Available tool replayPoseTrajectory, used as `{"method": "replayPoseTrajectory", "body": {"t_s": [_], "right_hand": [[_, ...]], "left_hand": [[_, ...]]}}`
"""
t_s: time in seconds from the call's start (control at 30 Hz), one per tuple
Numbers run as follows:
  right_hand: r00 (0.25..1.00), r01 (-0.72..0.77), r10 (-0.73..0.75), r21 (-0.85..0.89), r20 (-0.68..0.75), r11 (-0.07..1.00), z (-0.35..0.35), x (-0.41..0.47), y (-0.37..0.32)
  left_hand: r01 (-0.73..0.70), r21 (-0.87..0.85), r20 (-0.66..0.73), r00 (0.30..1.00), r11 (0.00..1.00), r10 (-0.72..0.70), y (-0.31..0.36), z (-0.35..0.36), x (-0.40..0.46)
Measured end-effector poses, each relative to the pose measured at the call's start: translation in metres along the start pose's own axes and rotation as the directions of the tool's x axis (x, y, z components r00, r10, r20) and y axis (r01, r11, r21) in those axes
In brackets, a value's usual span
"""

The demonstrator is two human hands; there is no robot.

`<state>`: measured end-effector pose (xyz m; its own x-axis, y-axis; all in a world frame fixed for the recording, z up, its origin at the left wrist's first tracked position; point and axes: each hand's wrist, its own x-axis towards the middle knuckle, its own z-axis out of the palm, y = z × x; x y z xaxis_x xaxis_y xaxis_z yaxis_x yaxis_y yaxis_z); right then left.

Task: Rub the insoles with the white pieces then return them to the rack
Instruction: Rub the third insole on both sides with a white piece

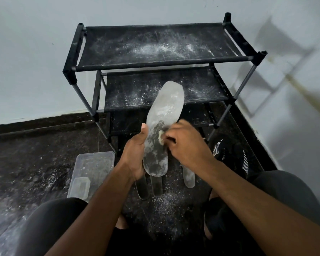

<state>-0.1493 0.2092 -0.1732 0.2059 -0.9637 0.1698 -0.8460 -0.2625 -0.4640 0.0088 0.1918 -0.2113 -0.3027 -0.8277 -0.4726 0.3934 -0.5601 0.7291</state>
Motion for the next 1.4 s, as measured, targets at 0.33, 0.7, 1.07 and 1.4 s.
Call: {"method": "replayPoseTrajectory", "body": {"t_s": [0.33, 0.7, 1.07, 1.4], "right_hand": [[0.975, -0.047, 0.022, 0.109, 0.221, 0.993, 0.002, -0.005, -0.009], [0.959, -0.096, 0.031, 0.221, 0.282, 0.971, -0.004, -0.009, -0.013], [0.99, 0.052, -0.084, 0.264, 0.113, 0.963, 0.009, 0.001, -0.016], [0.973, 0.104, -0.149, 0.246, 0.174, 0.964, 0.007, -0.002, -0.026]], "left_hand": [[0.01, -0.033, 0.025, 1.0, 0.999, -0.01, -0.002, -0.003, 0.004], [0.061, -0.159, 0.062, 0.997, 0.985, -0.052, 0.001, -0.004, 0.002], [0.165, -0.199, 0.165, 0.977, 0.966, -0.133, -0.002, 0.006, -0.002], [0.197, -0.209, 0.168, 0.972, 0.958, -0.164, -0.002, 0.003, -0.001]]}}
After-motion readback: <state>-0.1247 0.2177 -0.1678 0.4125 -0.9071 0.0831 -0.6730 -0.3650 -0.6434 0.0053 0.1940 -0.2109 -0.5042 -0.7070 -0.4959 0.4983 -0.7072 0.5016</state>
